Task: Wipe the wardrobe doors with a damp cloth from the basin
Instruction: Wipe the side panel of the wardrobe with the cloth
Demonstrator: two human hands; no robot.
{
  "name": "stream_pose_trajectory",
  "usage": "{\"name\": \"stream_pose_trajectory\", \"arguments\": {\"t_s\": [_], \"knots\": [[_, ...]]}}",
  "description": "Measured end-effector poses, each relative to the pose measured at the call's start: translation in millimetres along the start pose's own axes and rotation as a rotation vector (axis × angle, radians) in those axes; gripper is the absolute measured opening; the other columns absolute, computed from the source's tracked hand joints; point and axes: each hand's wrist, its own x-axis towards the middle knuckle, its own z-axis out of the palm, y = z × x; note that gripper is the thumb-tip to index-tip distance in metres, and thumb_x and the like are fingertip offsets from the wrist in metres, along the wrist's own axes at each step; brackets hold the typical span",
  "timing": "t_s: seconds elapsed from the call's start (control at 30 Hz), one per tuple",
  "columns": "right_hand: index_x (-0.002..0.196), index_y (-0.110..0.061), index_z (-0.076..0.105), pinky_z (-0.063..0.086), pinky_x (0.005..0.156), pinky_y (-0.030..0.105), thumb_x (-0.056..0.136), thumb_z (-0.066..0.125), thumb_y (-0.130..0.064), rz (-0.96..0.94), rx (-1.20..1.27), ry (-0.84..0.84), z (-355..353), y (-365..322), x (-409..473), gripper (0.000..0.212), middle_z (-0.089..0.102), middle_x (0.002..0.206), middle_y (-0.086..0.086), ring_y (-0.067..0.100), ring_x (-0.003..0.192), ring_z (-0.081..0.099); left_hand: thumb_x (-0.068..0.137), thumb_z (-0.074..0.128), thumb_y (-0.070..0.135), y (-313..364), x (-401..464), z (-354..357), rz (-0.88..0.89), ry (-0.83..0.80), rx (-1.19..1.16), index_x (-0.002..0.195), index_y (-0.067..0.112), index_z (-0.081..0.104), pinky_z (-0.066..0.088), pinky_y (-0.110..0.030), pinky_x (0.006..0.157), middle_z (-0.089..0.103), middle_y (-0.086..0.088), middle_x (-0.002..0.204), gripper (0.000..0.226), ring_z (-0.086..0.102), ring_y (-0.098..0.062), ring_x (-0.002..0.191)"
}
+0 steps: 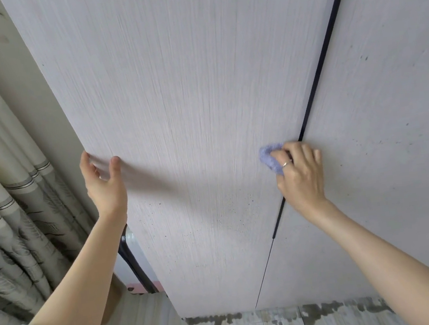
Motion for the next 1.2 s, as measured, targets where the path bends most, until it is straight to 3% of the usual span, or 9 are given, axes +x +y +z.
{"name": "stream_pose_trajectory", "arguments": {"t_s": [0.17,0.3,0.47,0.57,0.7,0.8,0.93,1.07,1.2], "knots": [[0.068,-0.007,0.062,0.037,0.052,0.036,0.050,0.068,0.017,-0.141,-0.061,-0.193,17,-5,-45,0.030,0.056,0.067,0.007,0.026,0.059,0.054,0.101,0.037,0.025,-5,-3,-2,-0.018,-0.041,0.003,0.148,0.027,0.022,0.028,-0.021,0.104,0.037,0.004,0.145,0.049,0.033,-0.007,0.134],[0.073,-0.006,0.067,0.029,0.060,0.032,0.044,0.069,0.018,-0.028,0.017,-0.211,11,-18,-38,0.038,0.056,0.069,0.009,0.027,0.060,0.056,0.098,0.025,0.007,-19,-9,-10,-0.043,-0.070,0.029,0.149,0.027,0.025,0.029,0.009,0.070,0.040,0.021,0.129,0.055,0.039,0.032,0.091],[0.090,-0.007,0.069,0.043,0.062,0.032,0.051,0.065,0.017,0.070,0.148,-0.048,8,-30,4,0.046,0.059,0.081,0.012,0.029,0.069,0.056,0.097,0.025,0.010,-35,-8,-22,-0.033,-0.163,0.099,0.148,0.037,0.022,0.047,-0.032,0.083,0.031,0.005,0.153,0.058,0.055,-0.028,0.113],[0.087,-0.006,0.071,0.043,0.059,0.031,0.054,0.064,0.018,-0.021,0.174,-0.082,16,-26,-16,0.041,0.058,0.078,0.011,0.028,0.066,0.055,0.095,0.024,0.006,-41,-9,-28,-0.004,-0.225,0.110,0.145,0.039,0.028,0.045,-0.019,0.065,0.040,0.005,0.147,0.060,0.061,-0.024,0.087],[0.076,-0.011,0.072,0.039,0.054,0.030,0.062,0.056,0.013,-0.286,0.108,-0.239,33,-15,-75,0.032,0.058,0.069,0.006,0.023,0.059,0.054,0.095,0.022,0.002,-51,-12,-28,0.019,-0.255,0.118,0.148,0.033,0.025,0.030,-0.031,0.112,0.035,0.010,0.150,0.061,0.034,-0.011,0.137],[0.078,-0.014,0.073,0.036,0.057,0.031,0.053,0.069,0.014,-0.292,0.073,-0.308,40,-8,-102,0.037,0.059,0.071,0.003,0.022,0.061,0.056,0.097,0.025,0.009,-67,-15,-26,0.012,-0.174,0.103,0.149,0.031,0.024,0.036,-0.030,0.107,0.033,-0.001,0.151,0.055,0.040,-0.023,0.133],[0.092,-0.011,0.072,0.031,0.064,0.034,0.061,0.062,0.010,-0.119,0.109,-0.072,36,-2,-67,0.039,0.061,0.087,0.010,0.025,0.079,0.051,0.095,0.028,0.019,-85,-10,-29,0.027,-0.141,0.057,0.144,0.034,0.033,0.049,-0.035,0.074,0.037,-0.030,0.139,0.051,0.062,-0.020,0.083],[0.102,-0.005,0.068,0.047,0.066,0.038,0.065,0.064,0.006,-0.005,0.218,0.084,36,-4,-40,0.039,0.058,0.092,0.016,0.035,0.079,0.055,0.099,0.027,0.031,-104,-18,-25,0.103,-0.163,0.050,0.146,0.032,0.028,0.028,-0.040,0.113,0.032,0.001,0.152,0.047,0.033,-0.016,0.137],[0.103,-0.005,0.070,0.051,0.061,0.037,0.060,0.073,0.011,-0.093,0.236,0.036,68,-30,-96,0.046,0.060,0.088,0.015,0.032,0.077,0.054,0.102,0.027,0.031,-119,-21,-16,0.204,-0.168,0.009,0.148,0.028,0.024,0.020,-0.025,0.112,0.028,0.011,0.152,0.047,0.025,-0.007,0.138]]}}
